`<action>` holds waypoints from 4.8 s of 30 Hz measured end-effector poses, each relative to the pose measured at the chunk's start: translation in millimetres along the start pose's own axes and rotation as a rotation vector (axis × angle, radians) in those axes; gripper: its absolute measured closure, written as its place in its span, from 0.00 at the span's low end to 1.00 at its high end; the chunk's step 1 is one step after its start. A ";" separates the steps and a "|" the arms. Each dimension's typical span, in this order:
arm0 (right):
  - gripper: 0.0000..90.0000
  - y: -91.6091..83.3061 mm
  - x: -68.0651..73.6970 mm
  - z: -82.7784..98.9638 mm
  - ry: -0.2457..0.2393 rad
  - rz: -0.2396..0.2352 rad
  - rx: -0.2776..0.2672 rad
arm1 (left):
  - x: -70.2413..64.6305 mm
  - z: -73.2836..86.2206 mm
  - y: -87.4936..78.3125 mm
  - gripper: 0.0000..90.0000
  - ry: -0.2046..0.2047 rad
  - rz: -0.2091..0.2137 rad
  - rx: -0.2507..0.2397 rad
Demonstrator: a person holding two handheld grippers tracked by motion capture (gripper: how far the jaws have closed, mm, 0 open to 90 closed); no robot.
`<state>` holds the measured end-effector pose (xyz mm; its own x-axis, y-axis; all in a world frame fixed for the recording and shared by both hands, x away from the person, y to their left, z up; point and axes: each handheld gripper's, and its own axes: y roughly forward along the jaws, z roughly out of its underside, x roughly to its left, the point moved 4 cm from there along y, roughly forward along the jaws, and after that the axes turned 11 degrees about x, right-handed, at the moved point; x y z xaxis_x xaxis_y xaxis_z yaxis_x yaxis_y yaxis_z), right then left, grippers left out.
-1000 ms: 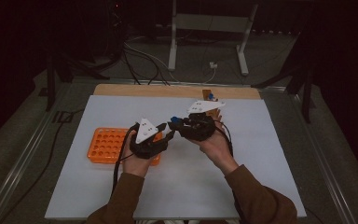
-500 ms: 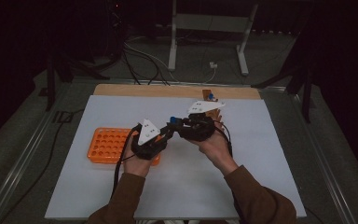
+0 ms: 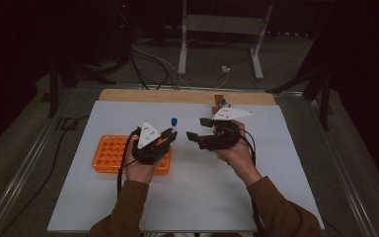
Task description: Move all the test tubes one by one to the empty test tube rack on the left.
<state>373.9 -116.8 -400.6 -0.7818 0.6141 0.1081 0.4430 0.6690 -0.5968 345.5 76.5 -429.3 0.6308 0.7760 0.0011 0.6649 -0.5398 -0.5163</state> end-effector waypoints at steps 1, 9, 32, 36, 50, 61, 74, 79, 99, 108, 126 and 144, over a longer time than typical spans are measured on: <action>0.18 -1.3 -1.6 1.6 0.001 0.019 -0.001 | 1.4 -0.1 -1.0 0.87 -0.007 0.000 -0.005; 0.04 -8.2 -17.0 20.7 0.047 0.080 0.000 | 13.4 0.1 -9.0 0.87 -0.040 -0.019 -0.025; 0.00 -33.7 -30.2 57.9 0.052 0.187 -0.010 | 39.4 20.1 -30.0 0.87 -0.104 -0.057 -0.034; 0.00 -33.8 -34.9 65.7 0.072 0.189 -0.008 | 43.0 26.7 -33.1 0.87 -0.115 -0.059 -0.029; 0.00 -39.0 -45.0 83.4 0.128 0.200 -0.023 | 46.0 41.9 -40.2 0.87 -0.134 -0.061 -0.024; 0.00 -47.2 -45.6 94.8 0.135 0.213 -0.037 | 47.1 56.0 -42.5 0.87 -0.150 -0.064 -0.014; 0.00 -53.2 -47.0 106.3 0.151 0.217 -0.042 | 45.2 69.1 -40.9 0.87 -0.152 -0.060 0.013; 0.00 -53.2 -46.5 108.0 0.152 0.213 -0.042 | 45.7 72.0 -41.5 0.87 -0.156 -0.061 0.016; 0.00 -53.4 -44.3 109.0 0.152 0.201 -0.045 | 43.1 88.1 -38.3 0.87 -0.167 -0.056 0.063; 0.00 -55.3 -45.7 110.8 0.155 0.203 -0.047 | 42.7 100.4 -37.2 0.87 -0.160 -0.070 0.124; 0.00 -53.6 -45.2 111.8 0.156 0.193 -0.042 | 39.5 111.6 -25.7 0.87 -0.087 -0.083 0.294; 0.00 -55.3 -47.5 111.7 0.161 0.194 -0.048 | 50.2 116.5 -38.2 0.60 -0.178 -0.019 0.221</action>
<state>337.5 -229.7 -461.6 -0.6018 0.7891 0.1231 0.6009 0.5490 -0.5810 305.2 174.1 -509.3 0.5264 0.8406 -0.1277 0.5602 -0.4559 -0.6916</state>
